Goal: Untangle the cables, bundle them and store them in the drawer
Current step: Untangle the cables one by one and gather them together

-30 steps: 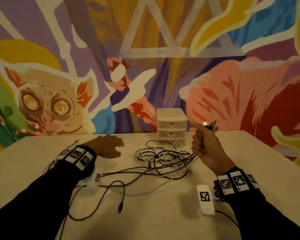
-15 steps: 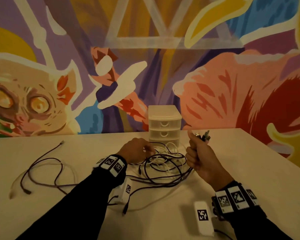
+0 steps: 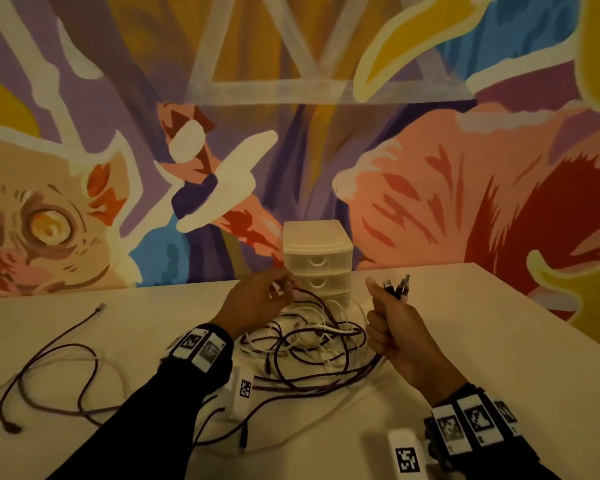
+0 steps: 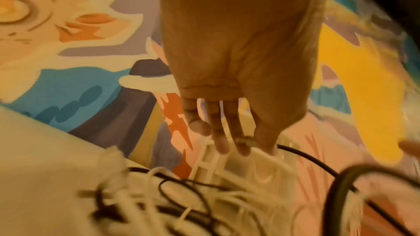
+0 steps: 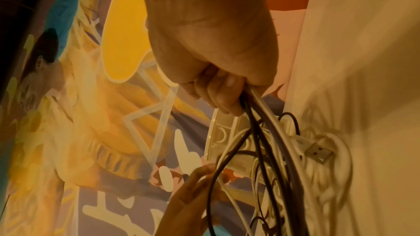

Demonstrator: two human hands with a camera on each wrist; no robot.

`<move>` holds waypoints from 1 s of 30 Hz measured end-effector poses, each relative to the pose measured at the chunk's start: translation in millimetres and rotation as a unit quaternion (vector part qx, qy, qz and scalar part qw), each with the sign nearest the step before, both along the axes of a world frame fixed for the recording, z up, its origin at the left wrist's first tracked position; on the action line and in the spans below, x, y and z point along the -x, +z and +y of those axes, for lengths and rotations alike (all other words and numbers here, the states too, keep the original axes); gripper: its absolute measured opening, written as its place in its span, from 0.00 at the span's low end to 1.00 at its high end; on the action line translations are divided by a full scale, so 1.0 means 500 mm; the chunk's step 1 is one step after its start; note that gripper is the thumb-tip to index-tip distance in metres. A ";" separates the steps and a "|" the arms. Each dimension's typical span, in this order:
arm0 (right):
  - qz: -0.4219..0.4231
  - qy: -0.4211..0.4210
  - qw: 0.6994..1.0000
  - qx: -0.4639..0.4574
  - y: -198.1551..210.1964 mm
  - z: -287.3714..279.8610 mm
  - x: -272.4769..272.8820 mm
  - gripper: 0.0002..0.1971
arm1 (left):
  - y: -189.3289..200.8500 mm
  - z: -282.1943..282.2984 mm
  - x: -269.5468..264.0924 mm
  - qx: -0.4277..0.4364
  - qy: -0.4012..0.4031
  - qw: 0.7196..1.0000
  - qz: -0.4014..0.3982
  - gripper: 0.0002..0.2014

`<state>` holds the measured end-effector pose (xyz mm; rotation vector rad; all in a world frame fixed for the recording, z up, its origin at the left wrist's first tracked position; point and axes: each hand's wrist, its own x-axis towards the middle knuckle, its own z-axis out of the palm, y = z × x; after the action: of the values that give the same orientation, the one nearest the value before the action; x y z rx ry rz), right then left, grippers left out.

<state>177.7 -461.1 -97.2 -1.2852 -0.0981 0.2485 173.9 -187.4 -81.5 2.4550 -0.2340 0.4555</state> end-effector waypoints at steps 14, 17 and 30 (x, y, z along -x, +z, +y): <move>-0.163 0.004 0.976 0.143 0.022 0.082 0.012 0.05 | -0.004 -0.067 0.032 0.520 -0.079 0.850 0.018 0.14; -0.115 -0.020 0.984 0.132 0.011 0.076 0.005 0.07 | -0.039 -0.086 0.021 0.562 -0.108 0.819 0.048 0.14; -0.102 -0.030 0.994 0.014 -0.011 0.059 -0.005 0.16 | -0.039 -0.121 0.027 0.374 -0.147 0.914 0.055 0.18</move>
<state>180.1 -431.7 -102.6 -1.3369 -0.2308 0.0654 160.6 -247.8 -100.9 1.6498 -0.3077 0.2117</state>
